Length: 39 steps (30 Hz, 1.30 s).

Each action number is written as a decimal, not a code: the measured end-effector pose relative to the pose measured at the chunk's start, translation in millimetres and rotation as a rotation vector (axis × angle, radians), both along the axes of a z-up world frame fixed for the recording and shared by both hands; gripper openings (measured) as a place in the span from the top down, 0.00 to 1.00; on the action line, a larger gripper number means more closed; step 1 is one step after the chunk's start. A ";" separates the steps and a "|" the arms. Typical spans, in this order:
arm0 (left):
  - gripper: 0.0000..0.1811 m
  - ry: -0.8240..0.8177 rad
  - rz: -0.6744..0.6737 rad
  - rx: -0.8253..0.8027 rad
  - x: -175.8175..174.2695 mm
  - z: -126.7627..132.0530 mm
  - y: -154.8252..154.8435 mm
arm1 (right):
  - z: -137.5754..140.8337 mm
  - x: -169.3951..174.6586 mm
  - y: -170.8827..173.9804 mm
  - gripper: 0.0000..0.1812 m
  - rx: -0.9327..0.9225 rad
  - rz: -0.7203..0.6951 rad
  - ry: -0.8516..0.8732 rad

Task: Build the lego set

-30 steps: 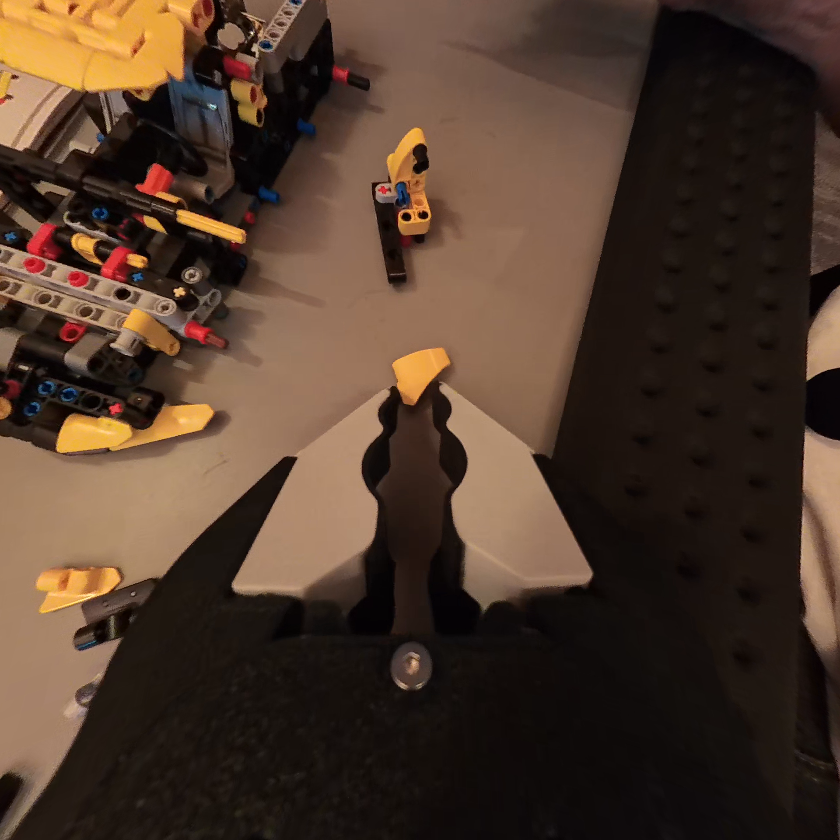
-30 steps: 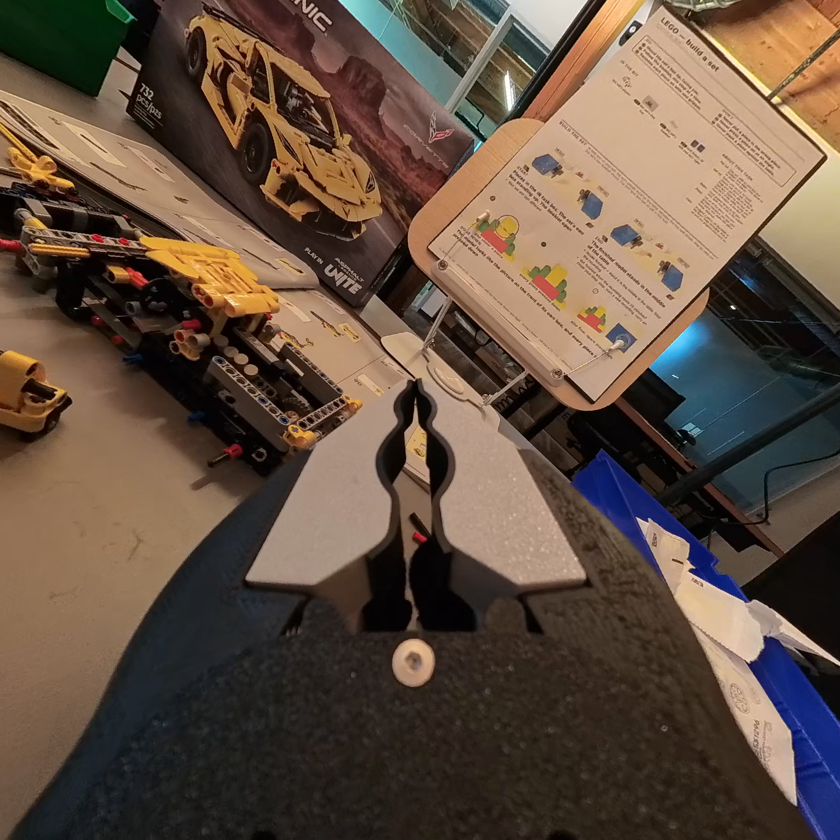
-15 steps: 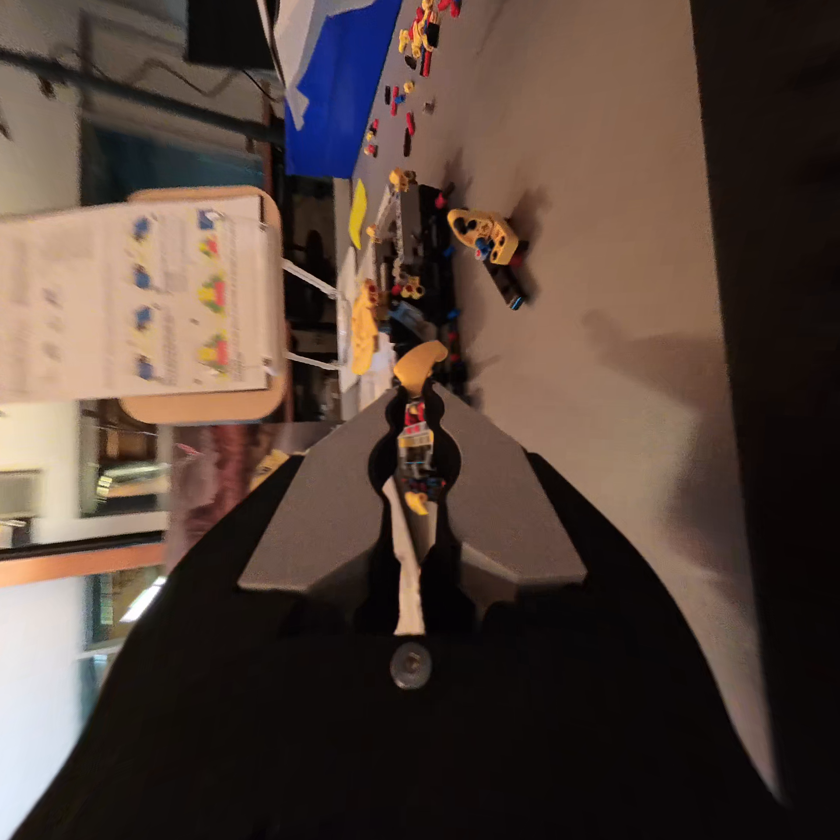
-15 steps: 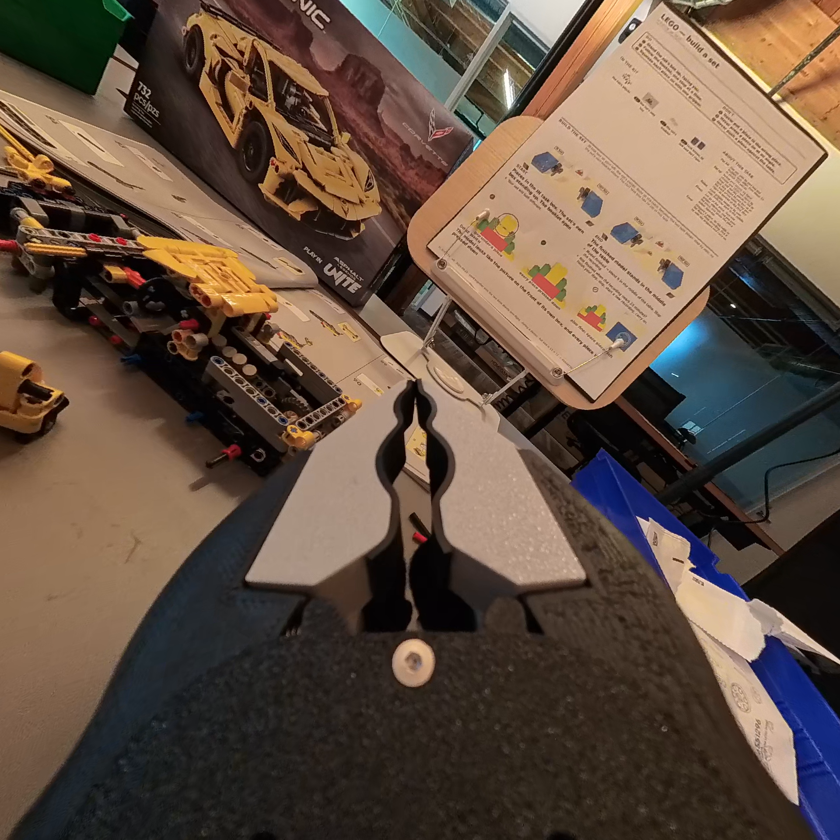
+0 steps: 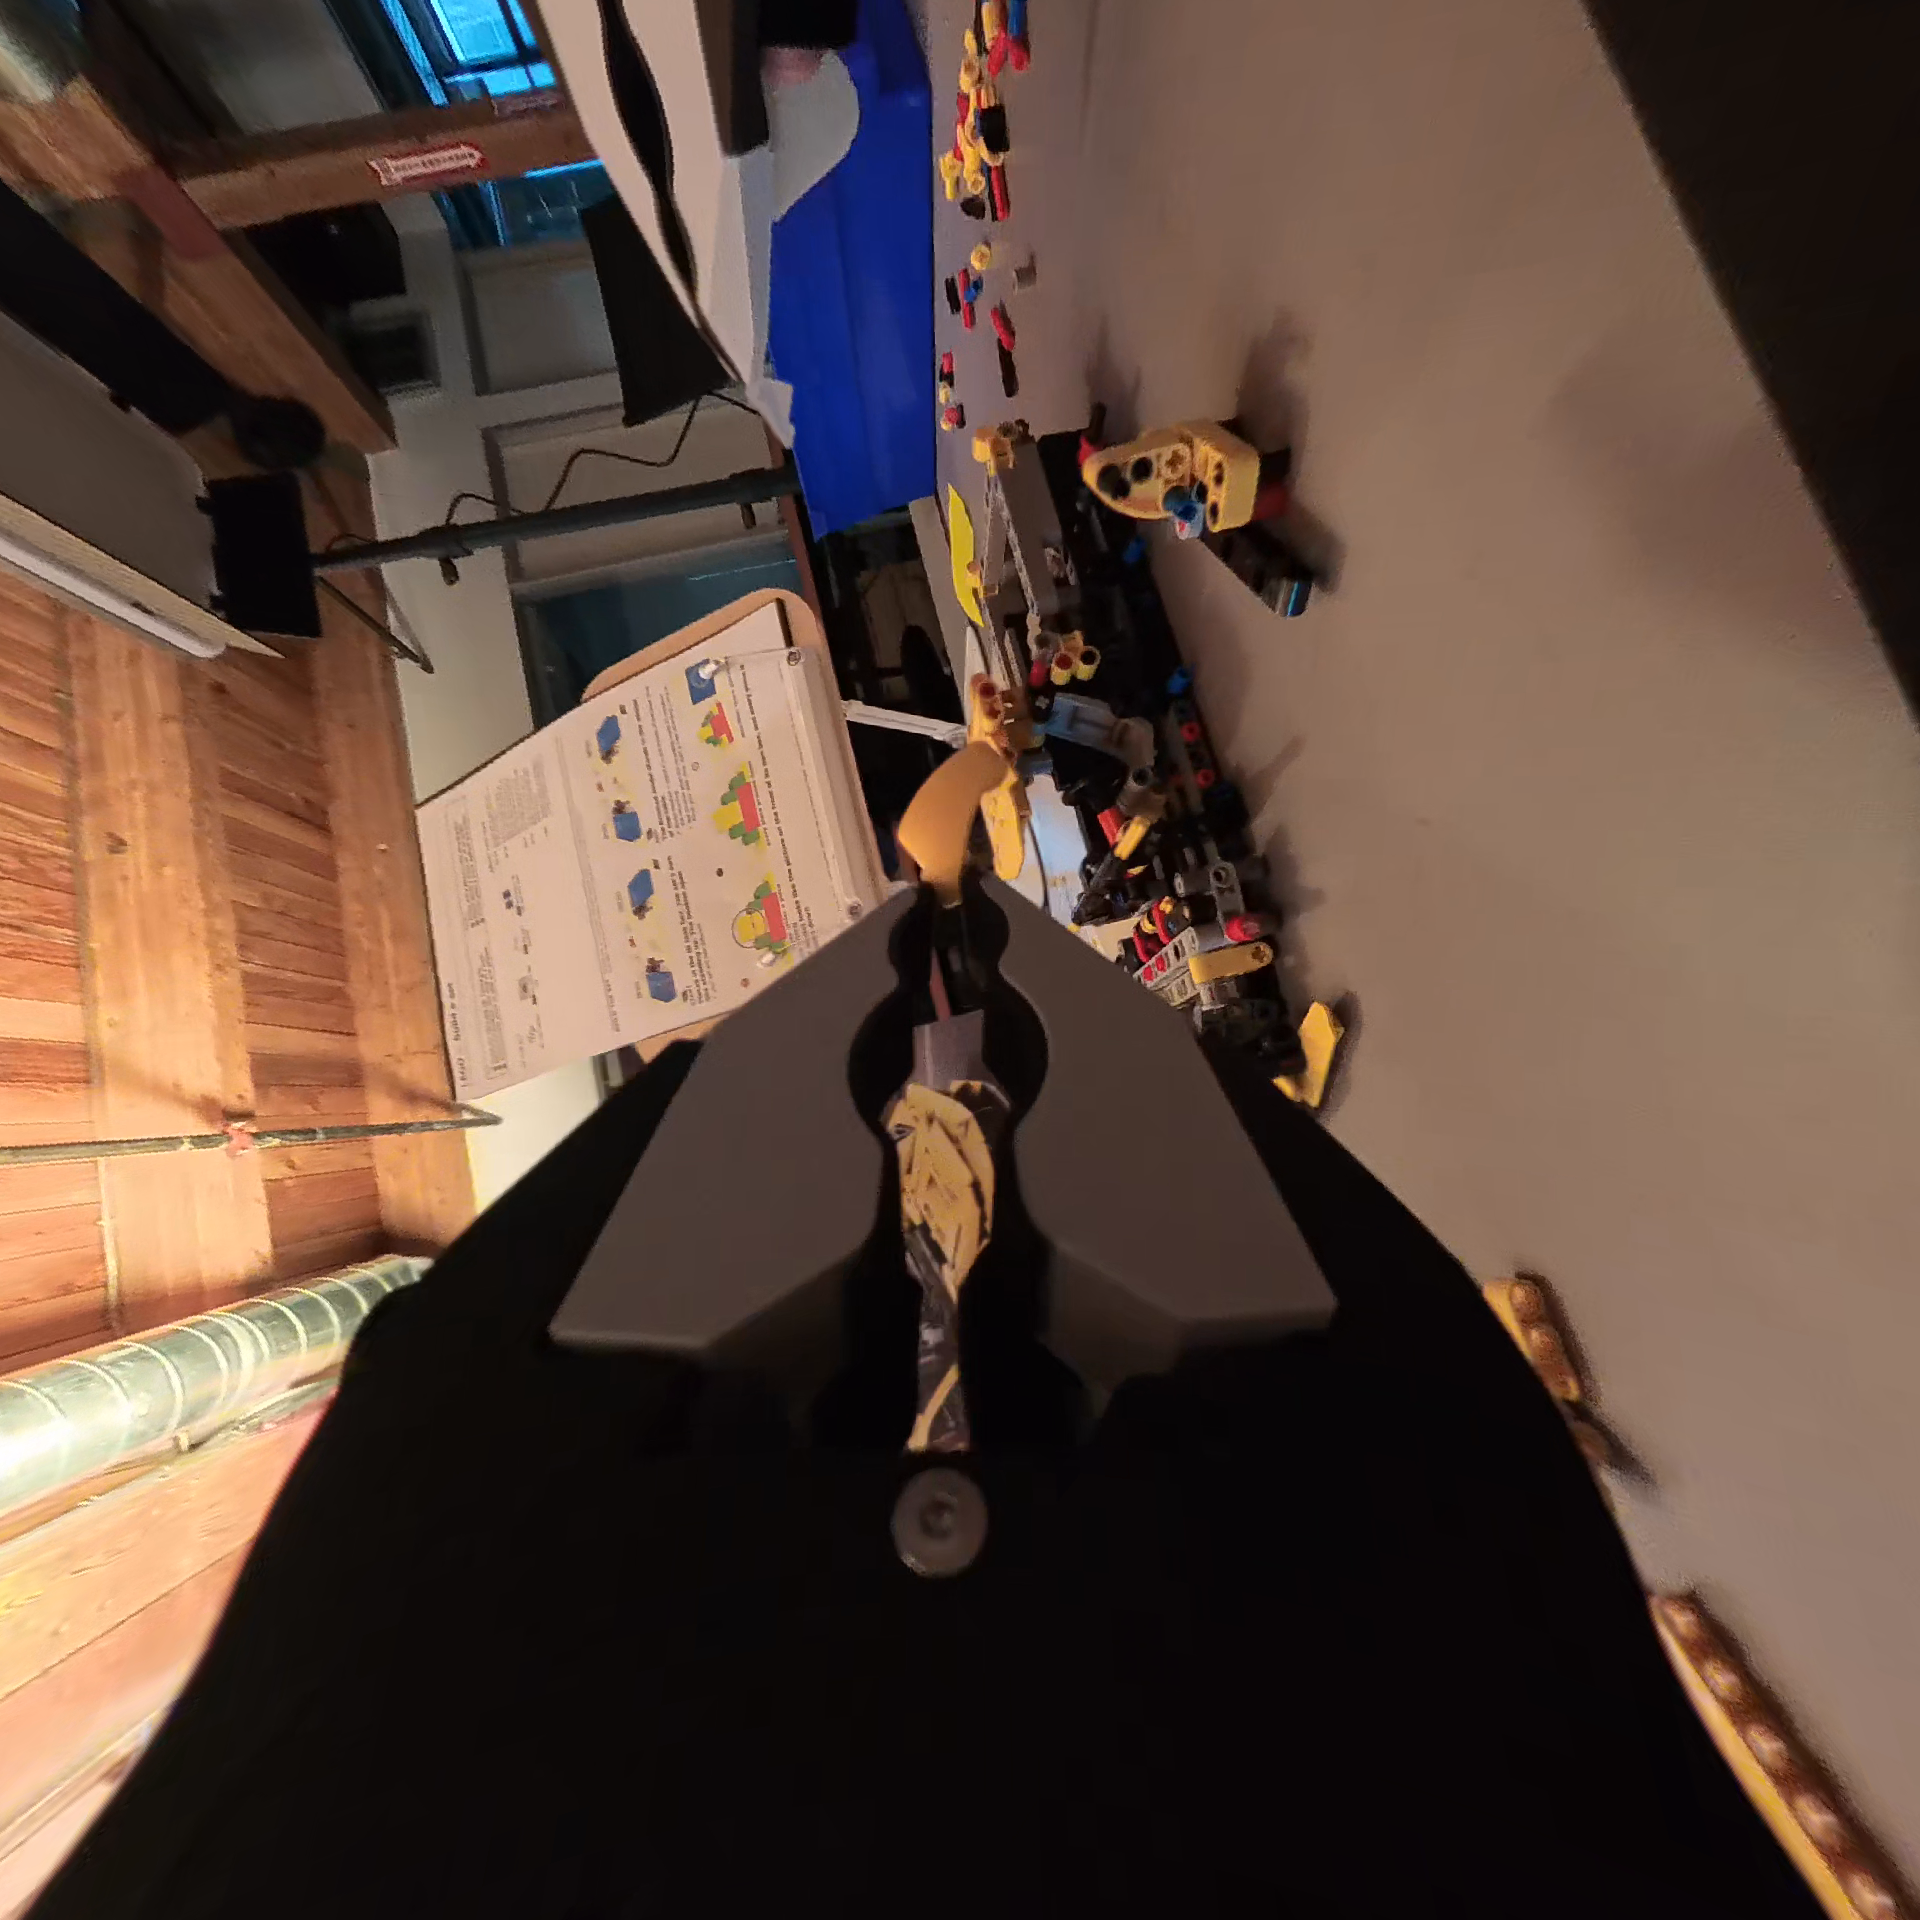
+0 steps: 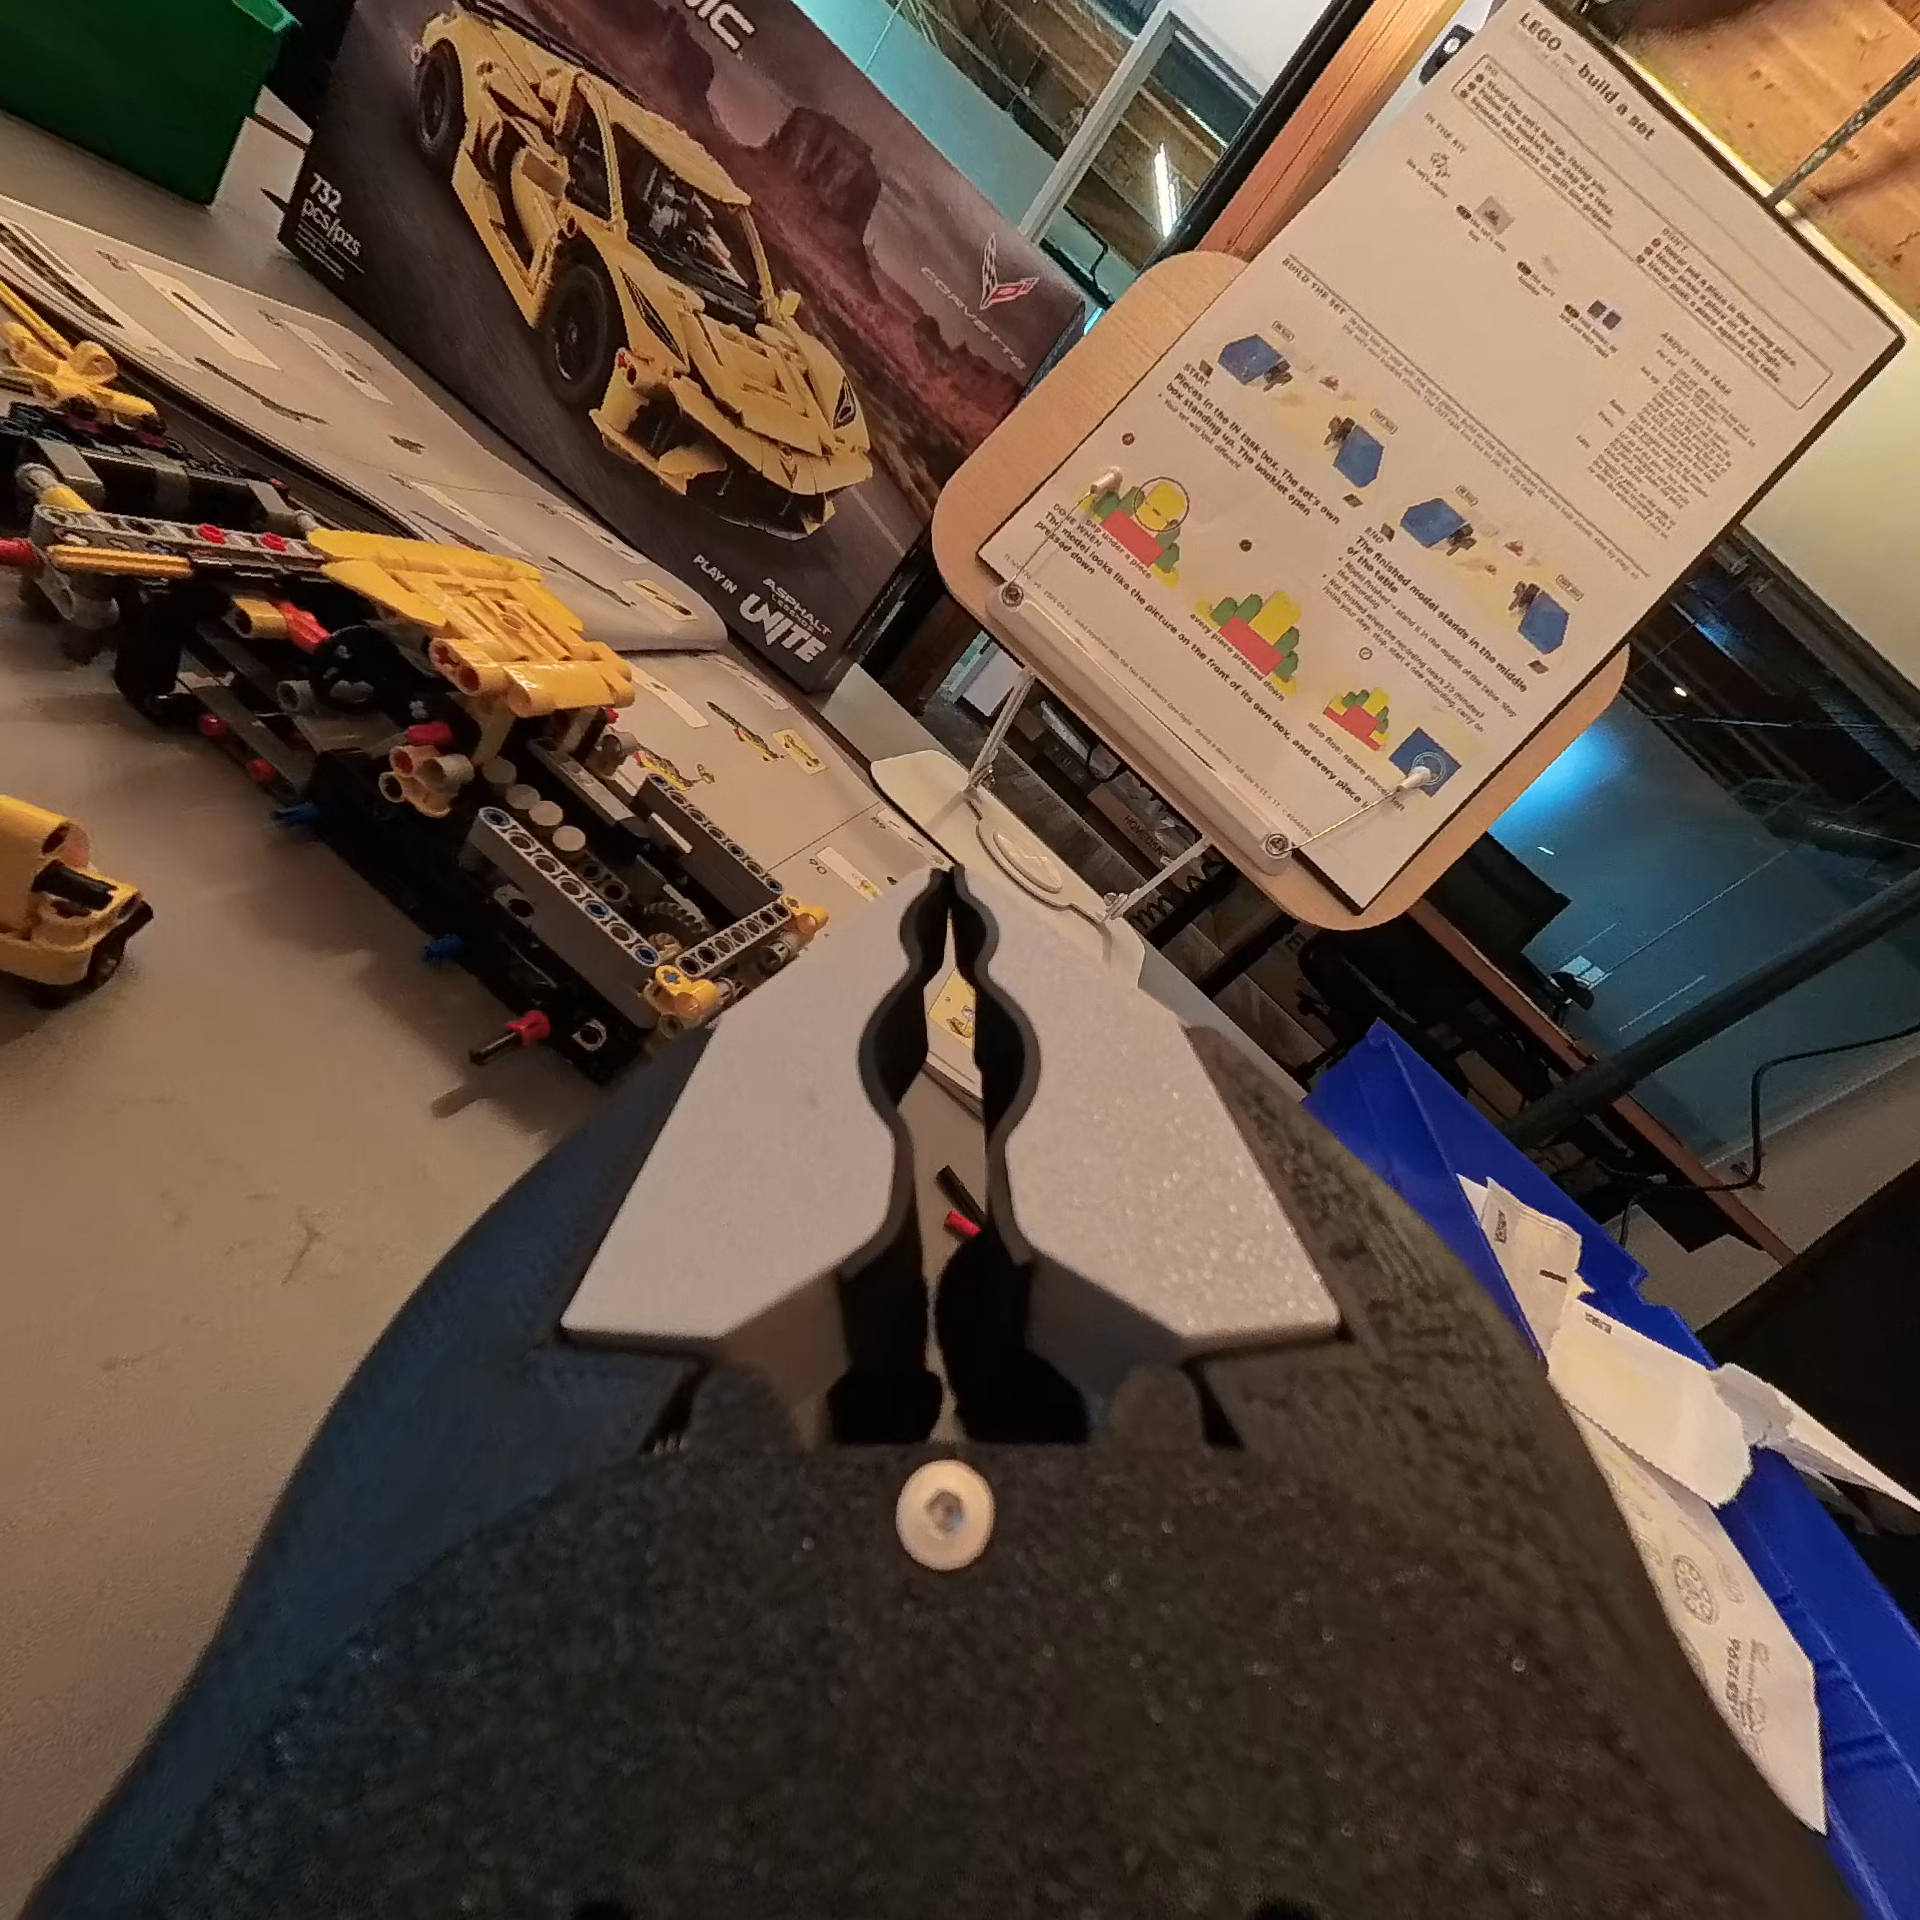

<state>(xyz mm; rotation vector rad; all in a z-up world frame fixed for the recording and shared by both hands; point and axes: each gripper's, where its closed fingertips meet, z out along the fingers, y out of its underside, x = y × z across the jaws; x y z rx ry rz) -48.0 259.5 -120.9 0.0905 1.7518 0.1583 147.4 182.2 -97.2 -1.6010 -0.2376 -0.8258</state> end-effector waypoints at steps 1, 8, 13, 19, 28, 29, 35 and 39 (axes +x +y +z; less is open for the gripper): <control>0.97 -0.007 -0.004 0.011 -0.6 0.4 -1.4 | 0.0 -0.2 0.1 1.00 0.000 0.001 0.000; 0.98 0.053 0.029 -0.066 -0.5 -10.5 3.5 | -0.6 -0.7 0.6 1.00 -0.002 0.004 0.003; 0.98 0.351 0.097 -0.534 -5.5 -56.0 2.1 | -1.2 -0.9 0.9 1.00 -0.004 0.006 0.004; 0.97 0.562 0.132 -0.844 -9.3 -89.3 -0.6 | -0.7 -2.5 1.1 1.00 -0.002 0.012 0.002; 0.97 0.582 0.101 -0.884 -7.7 -88.7 -8.3 | 6.7 -65.9 8.3 1.00 0.031 0.335 0.001; 0.96 0.593 0.108 -0.903 -8.5 -88.6 -8.2 | 5.5 -77.7 9.4 1.00 0.018 0.371 -0.054; 0.86 0.683 0.178 -1.103 -14.4 -85.9 -2.3 | -20.3 -127.7 18.2 1.00 -0.111 0.478 -0.320; 0.86 0.693 0.211 -1.183 -22.0 -84.2 -1.9 | -32.8 -148.4 22.0 1.00 -0.161 0.545 -0.360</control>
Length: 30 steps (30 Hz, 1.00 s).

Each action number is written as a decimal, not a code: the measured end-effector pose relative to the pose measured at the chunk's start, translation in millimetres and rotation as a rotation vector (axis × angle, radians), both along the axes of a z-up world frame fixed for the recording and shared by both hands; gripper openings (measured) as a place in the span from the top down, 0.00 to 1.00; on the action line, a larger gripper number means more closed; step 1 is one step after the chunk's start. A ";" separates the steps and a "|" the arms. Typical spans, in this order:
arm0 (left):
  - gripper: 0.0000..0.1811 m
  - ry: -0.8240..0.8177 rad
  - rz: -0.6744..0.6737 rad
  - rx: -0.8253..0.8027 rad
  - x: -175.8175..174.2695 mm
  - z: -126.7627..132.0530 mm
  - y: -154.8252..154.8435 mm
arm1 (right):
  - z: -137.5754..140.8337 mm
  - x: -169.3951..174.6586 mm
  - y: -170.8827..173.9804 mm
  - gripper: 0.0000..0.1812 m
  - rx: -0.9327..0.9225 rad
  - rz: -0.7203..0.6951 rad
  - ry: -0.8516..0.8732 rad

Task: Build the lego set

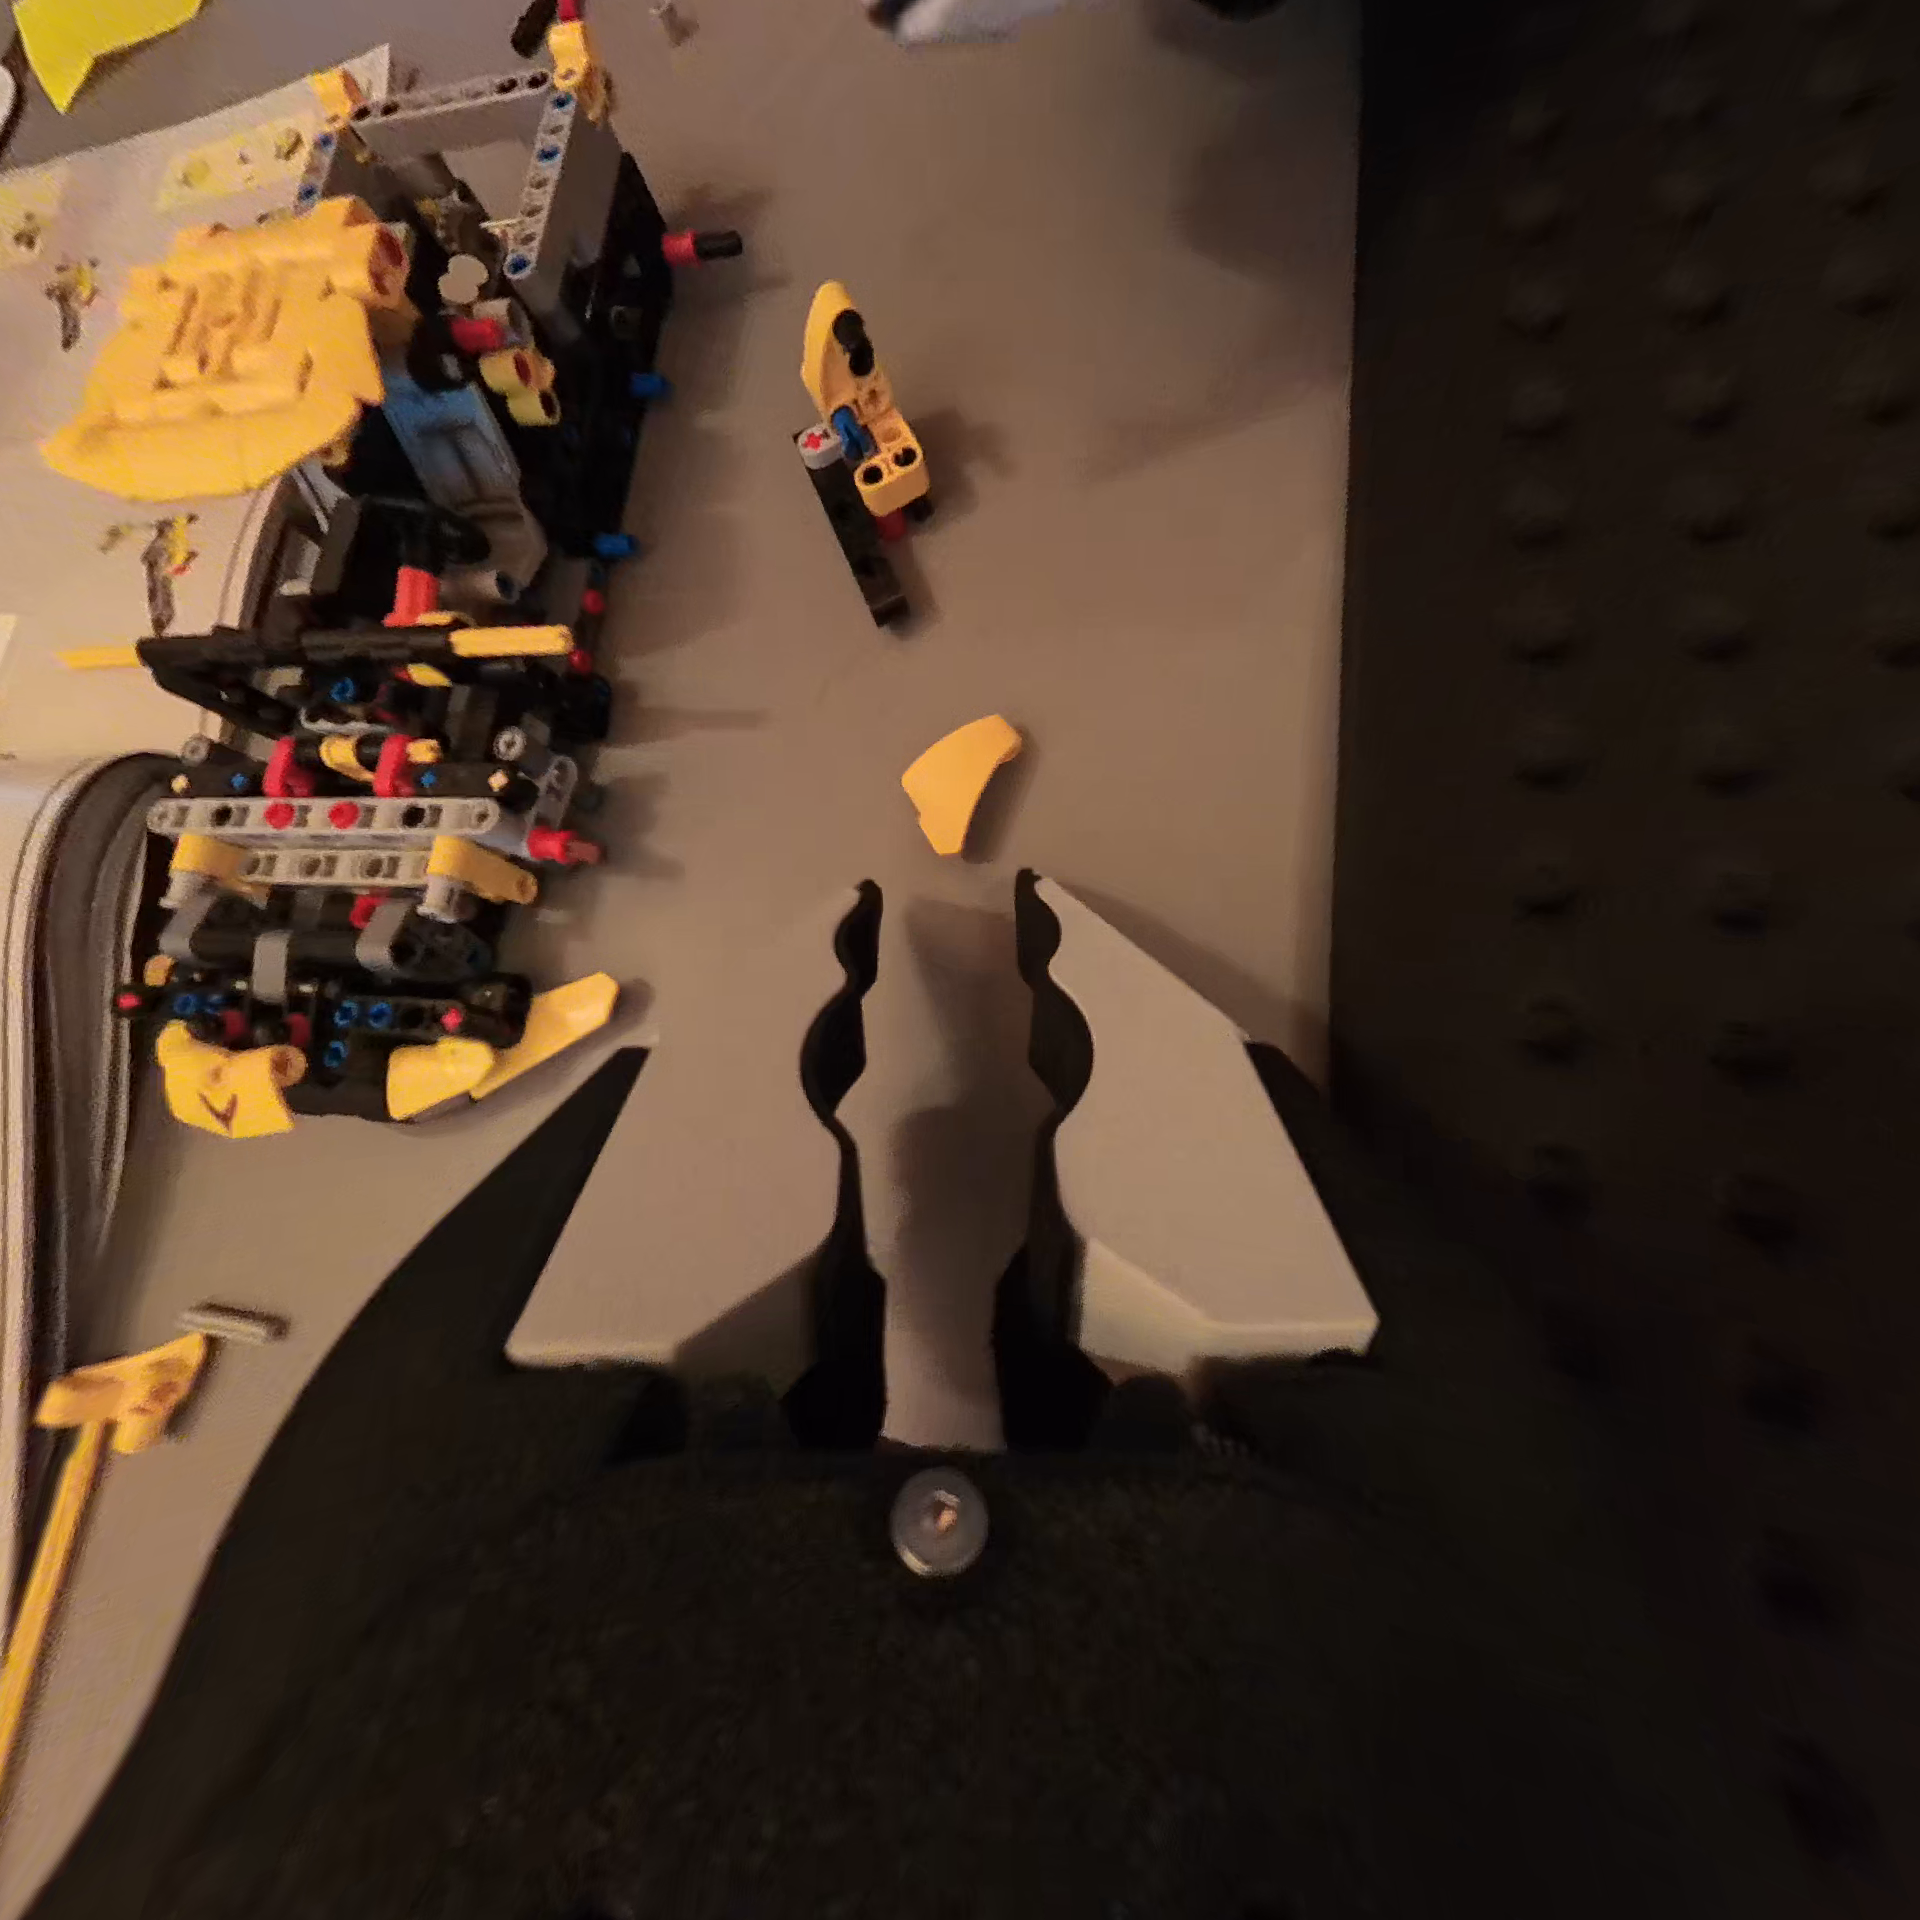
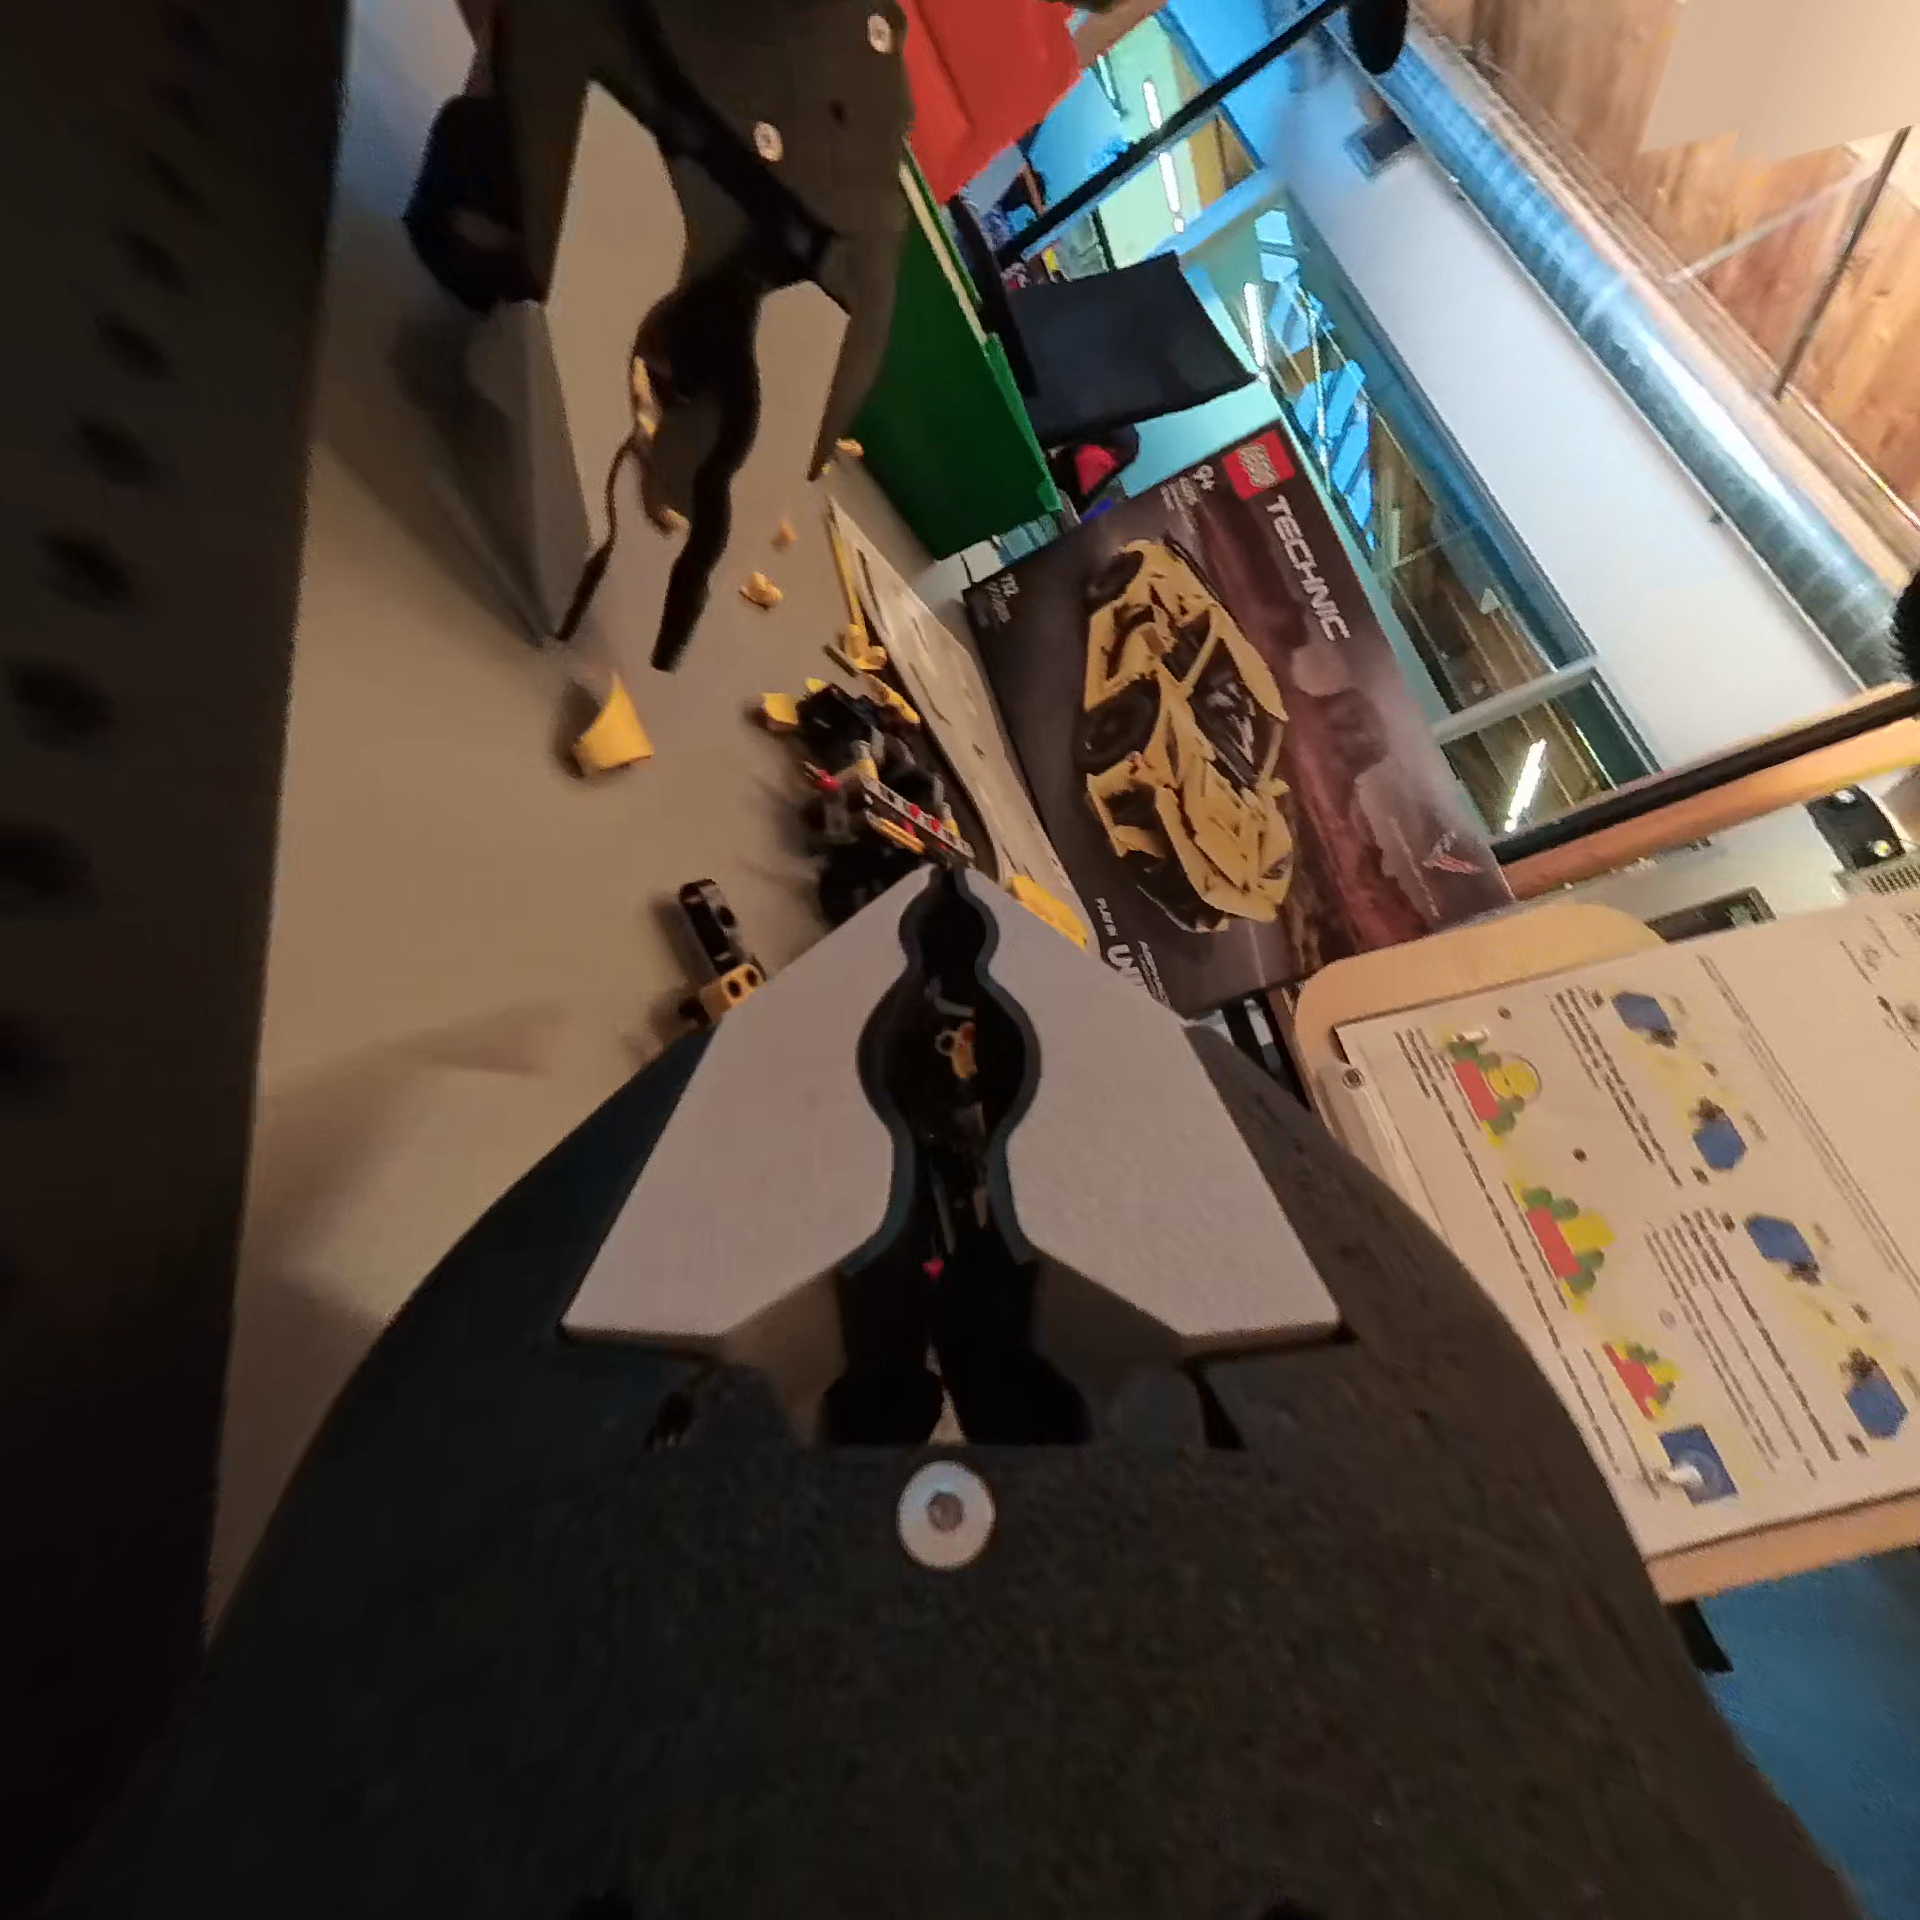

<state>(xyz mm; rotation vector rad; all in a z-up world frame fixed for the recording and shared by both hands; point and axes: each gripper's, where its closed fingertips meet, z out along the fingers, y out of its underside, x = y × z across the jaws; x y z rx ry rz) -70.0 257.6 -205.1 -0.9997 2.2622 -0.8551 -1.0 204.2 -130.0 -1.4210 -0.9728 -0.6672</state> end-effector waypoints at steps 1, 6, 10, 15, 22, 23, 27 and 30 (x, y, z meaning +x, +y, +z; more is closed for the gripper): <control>0.86 0.005 0.024 -0.015 -0.6 1.0 0.9 | -1.9 -4.2 0.7 1.00 -0.006 0.013 -0.008; 0.86 -0.022 0.101 -0.077 -0.1 13.9 0.5 | -5.1 -22.2 4.7 1.00 -0.033 0.078 0.031; 0.86 -0.071 0.143 -0.237 6.0 37.7 -10.5 | 8.1 -33.2 10.6 1.00 -0.027 0.117 0.170; 0.86 -0.028 0.135 -0.515 4.5 54.9 -20.9 | 15.5 -37.2 14.8 1.00 -0.003 0.129 0.236; 0.86 0.107 0.162 -0.491 -9.6 26.9 -0.7 | -1.0 -49.5 7.6 1.00 -0.055 0.217 0.127; 0.85 0.111 0.181 -0.430 -9.4 19.2 5.1 | -3.6 -47.9 7.7 1.00 -0.062 0.232 0.083; 0.79 0.131 0.179 -0.253 -9.2 -1.0 7.4 | -11.7 -46.6 12.7 1.00 -0.124 0.344 -0.041; 0.79 0.086 0.166 -0.144 -0.1 -4.8 5.8 | -22.7 -51.1 20.5 1.00 -0.167 0.431 -0.150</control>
